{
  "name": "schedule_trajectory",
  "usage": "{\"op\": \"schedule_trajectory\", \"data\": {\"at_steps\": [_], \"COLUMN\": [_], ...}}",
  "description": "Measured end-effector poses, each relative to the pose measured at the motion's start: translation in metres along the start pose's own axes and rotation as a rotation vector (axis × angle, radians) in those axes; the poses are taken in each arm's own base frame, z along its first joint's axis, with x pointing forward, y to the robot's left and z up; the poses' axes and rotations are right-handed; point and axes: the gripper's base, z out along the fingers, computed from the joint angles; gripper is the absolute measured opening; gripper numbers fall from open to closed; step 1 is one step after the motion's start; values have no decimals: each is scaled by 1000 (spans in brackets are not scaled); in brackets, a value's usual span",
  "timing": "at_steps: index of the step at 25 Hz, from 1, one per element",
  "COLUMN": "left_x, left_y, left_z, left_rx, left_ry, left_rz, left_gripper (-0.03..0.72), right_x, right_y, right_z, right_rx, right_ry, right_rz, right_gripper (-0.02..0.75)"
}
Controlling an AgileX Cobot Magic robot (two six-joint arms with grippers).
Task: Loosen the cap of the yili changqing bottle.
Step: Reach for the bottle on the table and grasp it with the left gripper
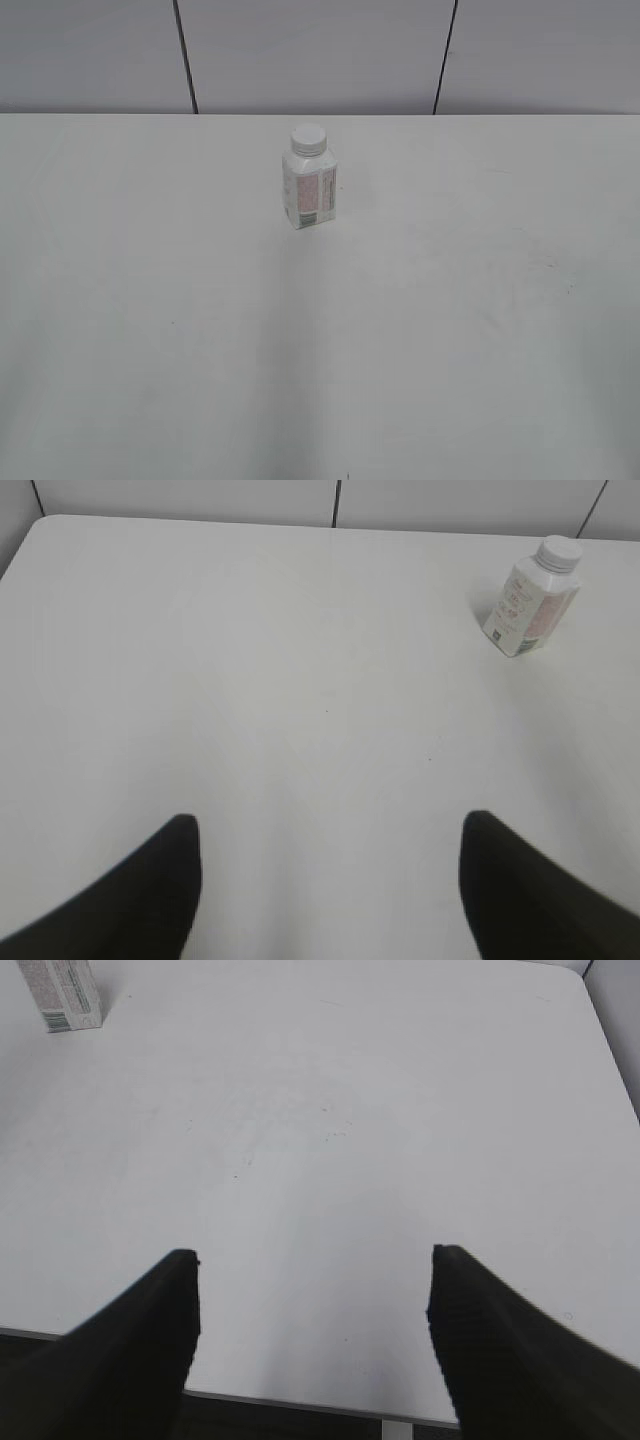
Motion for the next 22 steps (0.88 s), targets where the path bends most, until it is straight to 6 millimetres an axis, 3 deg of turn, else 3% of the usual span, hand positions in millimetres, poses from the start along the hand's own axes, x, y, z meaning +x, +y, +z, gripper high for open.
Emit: {"op": "schedule_trajectory", "data": {"at_steps": [8, 14, 17, 22], "left_x": [-2, -34, -51, -76], "left_y": [0, -1, -1, -4], "left_z": [-1, -13, -4, 30], "left_rx": [1, -8, -16, -7], "left_ry": [-13, -145, -175, -300], "left_rz": [0, 28, 83, 100], "left_gripper": [494, 494, 494, 494], "right_x": [0, 0, 0, 0], "right_y": [0, 0, 0, 0], "right_z": [0, 0, 0, 0], "right_rx": [0, 0, 0, 0], "right_ry": [0, 0, 0, 1], "right_rz": [0, 0, 0, 0], "right_gripper": [564, 564, 564, 564]}}
